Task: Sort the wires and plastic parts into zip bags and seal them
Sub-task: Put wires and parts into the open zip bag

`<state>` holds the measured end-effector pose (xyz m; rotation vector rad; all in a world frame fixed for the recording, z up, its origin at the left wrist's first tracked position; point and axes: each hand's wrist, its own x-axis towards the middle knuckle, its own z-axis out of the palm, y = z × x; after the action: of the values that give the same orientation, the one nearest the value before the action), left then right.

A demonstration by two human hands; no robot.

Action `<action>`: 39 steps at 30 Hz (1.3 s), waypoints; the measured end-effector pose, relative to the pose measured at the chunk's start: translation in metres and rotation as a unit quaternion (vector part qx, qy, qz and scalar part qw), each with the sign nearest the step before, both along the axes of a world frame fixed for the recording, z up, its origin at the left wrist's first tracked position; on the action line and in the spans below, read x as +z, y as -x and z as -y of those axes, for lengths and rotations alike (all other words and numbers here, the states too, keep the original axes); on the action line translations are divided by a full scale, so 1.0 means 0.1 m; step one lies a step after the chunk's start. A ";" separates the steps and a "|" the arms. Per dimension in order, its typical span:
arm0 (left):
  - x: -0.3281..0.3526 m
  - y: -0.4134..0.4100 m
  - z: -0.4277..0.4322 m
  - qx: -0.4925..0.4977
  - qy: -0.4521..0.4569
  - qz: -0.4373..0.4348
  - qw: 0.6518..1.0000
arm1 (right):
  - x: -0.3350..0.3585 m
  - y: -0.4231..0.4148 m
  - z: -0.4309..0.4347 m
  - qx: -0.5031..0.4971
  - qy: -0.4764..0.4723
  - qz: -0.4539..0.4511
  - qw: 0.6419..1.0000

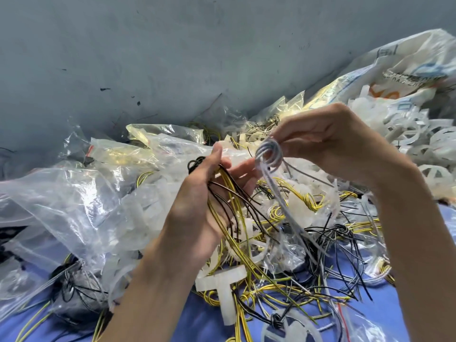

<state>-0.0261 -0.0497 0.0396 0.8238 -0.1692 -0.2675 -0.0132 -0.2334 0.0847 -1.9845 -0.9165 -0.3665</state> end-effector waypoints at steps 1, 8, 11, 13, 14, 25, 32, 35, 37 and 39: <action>0.00 0.01 0.03 -0.015 0.006 -0.004 1.000 | 0.00 0.01 -0.05 -0.005 0.009 0.015 1.000; -0.02 0.07 0.14 -0.105 0.069 0.027 0.992 | -0.03 0.03 -0.32 -0.096 0.112 0.139 0.979; -0.06 0.08 0.12 -0.094 0.035 0.067 0.993 | -0.03 0.03 -0.33 -0.124 0.156 0.184 0.963; -0.09 0.09 0.12 -0.066 -0.041 0.084 0.993 | -0.03 0.02 -0.33 -0.128 0.174 0.208 0.954; -0.10 0.10 0.11 -0.053 -0.054 0.076 0.994 | -0.03 0.03 -0.33 -0.127 0.178 0.218 0.951; 0.00 0.16 0.21 0.155 -0.060 0.065 0.984 | 0.07 0.18 -0.34 -0.055 0.127 0.118 0.983; 0.03 0.21 0.19 0.137 -0.053 0.091 0.985 | 0.07 0.26 -0.41 -0.004 0.147 0.021 0.989; 0.07 0.20 0.17 0.133 -0.050 0.144 0.979 | 0.06 0.28 -0.38 0.014 0.185 0.005 0.983; 0.08 0.21 0.18 0.155 -0.053 0.172 0.971 | 0.04 0.30 -0.41 0.026 0.231 -0.008 0.973; 0.07 0.23 0.18 0.179 -0.064 0.192 0.963 | 0.00 0.32 -0.44 0.044 0.249 -0.012 0.967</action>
<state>-0.0489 -0.0677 0.0465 1.0118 -0.3634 0.2283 -0.0451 -0.1890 0.0851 -2.3829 -1.1600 -0.0591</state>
